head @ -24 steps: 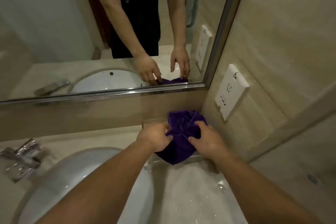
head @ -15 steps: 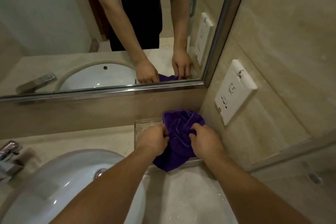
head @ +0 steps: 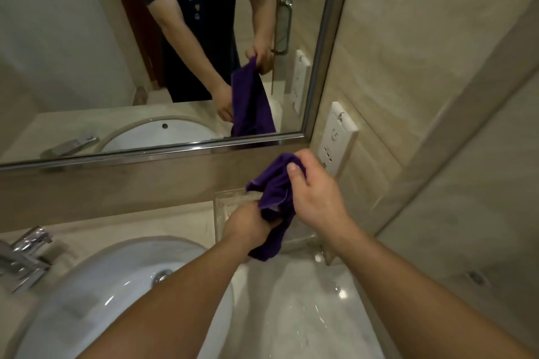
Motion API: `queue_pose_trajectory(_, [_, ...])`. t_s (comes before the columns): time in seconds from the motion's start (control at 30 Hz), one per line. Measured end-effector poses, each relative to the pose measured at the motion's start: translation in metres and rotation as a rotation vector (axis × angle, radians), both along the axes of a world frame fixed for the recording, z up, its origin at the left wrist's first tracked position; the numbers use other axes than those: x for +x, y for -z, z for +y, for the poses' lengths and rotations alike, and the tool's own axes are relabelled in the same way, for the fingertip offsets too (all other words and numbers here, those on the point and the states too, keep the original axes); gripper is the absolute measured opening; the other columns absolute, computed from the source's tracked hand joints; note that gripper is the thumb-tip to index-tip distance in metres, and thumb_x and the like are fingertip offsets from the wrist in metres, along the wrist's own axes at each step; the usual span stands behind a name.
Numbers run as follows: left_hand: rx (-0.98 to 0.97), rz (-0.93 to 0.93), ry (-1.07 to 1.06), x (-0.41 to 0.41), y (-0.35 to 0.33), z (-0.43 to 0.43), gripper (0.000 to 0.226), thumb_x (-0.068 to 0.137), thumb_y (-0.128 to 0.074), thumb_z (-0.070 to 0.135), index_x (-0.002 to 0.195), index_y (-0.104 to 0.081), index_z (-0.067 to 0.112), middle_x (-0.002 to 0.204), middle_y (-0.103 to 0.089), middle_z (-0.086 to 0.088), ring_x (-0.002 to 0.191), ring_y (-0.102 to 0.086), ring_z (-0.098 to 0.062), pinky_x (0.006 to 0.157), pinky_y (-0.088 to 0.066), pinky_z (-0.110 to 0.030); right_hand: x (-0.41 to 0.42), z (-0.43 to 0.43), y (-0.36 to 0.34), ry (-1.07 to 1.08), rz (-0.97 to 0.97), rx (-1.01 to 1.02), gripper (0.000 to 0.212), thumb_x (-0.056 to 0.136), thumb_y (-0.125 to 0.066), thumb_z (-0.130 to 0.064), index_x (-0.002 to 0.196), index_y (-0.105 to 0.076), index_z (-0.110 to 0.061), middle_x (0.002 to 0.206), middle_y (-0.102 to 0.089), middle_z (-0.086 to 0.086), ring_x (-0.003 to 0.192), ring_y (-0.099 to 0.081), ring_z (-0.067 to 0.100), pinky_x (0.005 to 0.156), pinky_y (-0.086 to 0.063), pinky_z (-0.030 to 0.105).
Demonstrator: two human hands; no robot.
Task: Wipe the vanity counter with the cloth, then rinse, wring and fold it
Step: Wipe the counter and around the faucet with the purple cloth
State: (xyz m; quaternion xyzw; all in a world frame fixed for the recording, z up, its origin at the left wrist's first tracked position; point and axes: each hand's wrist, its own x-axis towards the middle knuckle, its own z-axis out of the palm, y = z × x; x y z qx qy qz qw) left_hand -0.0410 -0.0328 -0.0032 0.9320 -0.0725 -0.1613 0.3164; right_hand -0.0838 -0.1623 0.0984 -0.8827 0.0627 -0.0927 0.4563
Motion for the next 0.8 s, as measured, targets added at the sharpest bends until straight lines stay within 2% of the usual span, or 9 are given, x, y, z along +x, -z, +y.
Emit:
queue_pose_trajectory(0.1, [-0.087, -0.117, -0.043, -0.022, -0.022, 0.010, 0.024, 0.090, -0.065, 0.039, 0.105, -0.069, 0.021, 0.099, -0.074, -0.005, 0.092, -0.068, -0.030, 0.077, -0.054, -0.038, -0.033, -0.004, -0.022, 0.100, -0.087, 0.008, 0.013, 0.106, -0.041, -0.028, 0.102, -0.053, -0.026, 0.085, -0.064, -0.008, 0.081, -0.061, 0.010, 0.068, -0.049, 0.031])
queue_pose_trajectory(0.17, [-0.178, -0.201, -0.061, -0.037, -0.039, 0.018, 0.021, 0.090, -0.067, 0.031, 0.110, -0.070, 0.028, 0.101, -0.075, 0.001, 0.094, -0.068, -0.024, 0.077, -0.051, -0.032, -0.054, -0.012, -0.030, 0.191, -0.138, 0.000, 0.013, 0.106, -0.041, -0.024, 0.101, -0.053, -0.026, 0.085, -0.064, -0.010, 0.081, -0.061, 0.013, 0.071, -0.048, 0.033])
queue_pose_trajectory(0.3, [-0.274, -0.305, -0.003, -0.066, -0.066, 0.028, 0.025, 0.087, -0.071, 0.023, 0.110, -0.072, 0.033, 0.092, -0.073, 0.014, 0.085, -0.063, -0.010, 0.072, -0.043, -0.025, -0.091, -0.028, -0.026, 0.331, -0.231, 0.025, 0.018, 0.103, -0.042, -0.022, 0.102, -0.053, -0.036, 0.091, -0.066, -0.010, 0.087, -0.066, 0.018, 0.078, -0.057, 0.046])
queue_pose_trajectory(0.4, [-0.263, -0.334, 0.040, -0.088, -0.060, 0.031, 0.026, 0.083, -0.070, 0.014, 0.102, -0.071, 0.032, 0.091, -0.070, 0.014, 0.086, -0.063, -0.010, 0.076, -0.049, -0.028, -0.117, -0.038, -0.008, 0.349, -0.261, -0.119, 0.021, 0.099, -0.042, -0.013, 0.105, -0.057, -0.027, 0.094, -0.065, 0.000, 0.086, -0.063, 0.021, 0.076, -0.053, 0.044])
queue_pose_trajectory(0.47, [-0.221, -0.287, 0.077, -0.097, -0.042, 0.034, 0.031, 0.079, -0.070, 0.012, 0.103, -0.069, 0.031, 0.096, -0.065, 0.012, 0.090, -0.062, -0.011, 0.080, -0.050, -0.028, -0.133, -0.047, 0.016, 0.340, -0.168, -0.254, 0.020, 0.097, -0.043, -0.007, 0.102, -0.059, -0.017, 0.094, -0.061, 0.005, 0.087, -0.058, 0.026, 0.072, -0.042, 0.036])
queue_pose_trajectory(0.53, [-0.129, -0.155, 0.156, -0.105, -0.016, 0.041, 0.037, 0.078, -0.075, 0.018, 0.111, -0.066, 0.031, 0.101, -0.059, 0.012, 0.095, -0.061, -0.011, 0.083, -0.048, -0.024, -0.148, -0.061, 0.051, 0.329, 0.084, -0.439, 0.017, 0.096, -0.045, -0.006, 0.103, -0.058, -0.014, 0.098, -0.057, 0.008, 0.090, -0.058, 0.033, 0.070, -0.035, 0.034])
queue_pose_trajectory(0.63, [0.012, 0.034, 0.225, -0.115, 0.027, 0.056, 0.041, 0.080, -0.077, 0.031, 0.119, -0.066, 0.028, 0.109, -0.060, 0.008, 0.103, -0.061, -0.011, 0.088, -0.048, -0.025, -0.167, -0.076, 0.098, 0.304, 0.493, -0.520, 0.038, 0.091, -0.050, -0.005, 0.128, -0.051, -0.014, 0.123, -0.050, 0.013, 0.105, -0.058, 0.035, 0.078, -0.039, 0.033])
queue_pose_trajectory(0.7, [0.021, 0.061, 0.108, -0.123, 0.054, 0.065, 0.032, 0.086, -0.072, 0.030, 0.118, -0.067, 0.026, 0.109, -0.061, 0.005, 0.103, -0.061, -0.013, 0.089, -0.047, -0.026, -0.170, -0.077, 0.120, 0.214, 0.547, -0.523, 0.051, 0.092, -0.052, -0.012, 0.142, -0.042, -0.015, 0.130, -0.046, 0.014, 0.114, -0.054, 0.034, 0.087, -0.044, 0.036])
queue_pose_trajectory(0.8, [0.035, 0.046, -0.112, -0.135, 0.088, 0.077, 0.024, 0.094, -0.062, 0.030, 0.116, -0.067, 0.024, 0.106, -0.058, 0.002, 0.100, -0.059, -0.015, 0.083, -0.042, -0.028, -0.164, -0.063, 0.146, 0.042, 0.463, -0.534, 0.056, 0.097, -0.052, -0.039, 0.148, -0.035, -0.026, 0.141, -0.043, 0.010, 0.124, -0.046, 0.030, 0.100, -0.045, 0.040])
